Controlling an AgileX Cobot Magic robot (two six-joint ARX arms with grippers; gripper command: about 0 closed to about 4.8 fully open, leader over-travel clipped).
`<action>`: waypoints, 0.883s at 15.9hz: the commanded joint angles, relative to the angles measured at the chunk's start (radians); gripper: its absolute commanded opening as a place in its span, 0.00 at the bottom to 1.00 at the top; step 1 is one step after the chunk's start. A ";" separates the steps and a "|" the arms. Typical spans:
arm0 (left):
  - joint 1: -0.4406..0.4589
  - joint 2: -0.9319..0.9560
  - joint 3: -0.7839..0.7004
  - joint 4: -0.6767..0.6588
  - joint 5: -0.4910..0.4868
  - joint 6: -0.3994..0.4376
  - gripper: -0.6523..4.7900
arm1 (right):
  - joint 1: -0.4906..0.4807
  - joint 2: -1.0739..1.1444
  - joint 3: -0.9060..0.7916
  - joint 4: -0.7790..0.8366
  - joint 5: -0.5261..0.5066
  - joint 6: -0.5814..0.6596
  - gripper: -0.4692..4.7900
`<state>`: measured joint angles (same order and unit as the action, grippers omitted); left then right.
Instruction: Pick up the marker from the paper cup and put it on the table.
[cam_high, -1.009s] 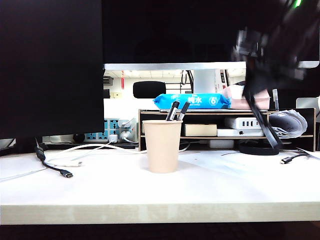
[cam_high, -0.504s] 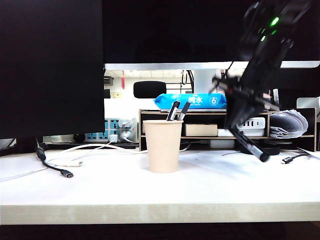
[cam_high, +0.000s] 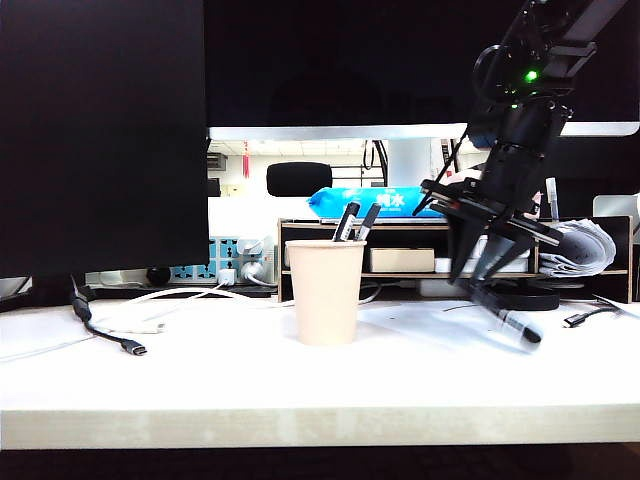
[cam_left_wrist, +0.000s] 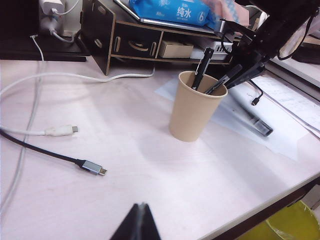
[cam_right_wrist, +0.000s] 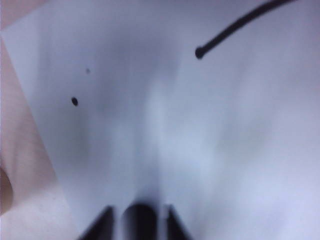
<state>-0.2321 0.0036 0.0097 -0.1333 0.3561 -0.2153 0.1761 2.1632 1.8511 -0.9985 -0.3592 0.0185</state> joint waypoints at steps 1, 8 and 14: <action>0.000 0.000 0.000 -0.013 0.007 -0.002 0.11 | 0.003 -0.004 0.005 0.035 0.002 0.000 0.33; 0.000 0.000 0.000 -0.011 0.006 -0.002 0.11 | 0.008 -0.220 0.016 0.056 0.070 -0.079 0.08; 0.000 0.000 0.000 -0.008 0.006 -0.002 0.11 | 0.008 -0.861 -0.606 0.806 0.151 0.004 0.08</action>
<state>-0.2321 0.0032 0.0101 -0.1333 0.3561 -0.2153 0.1841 1.3445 1.3113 -0.3393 -0.2108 -0.0086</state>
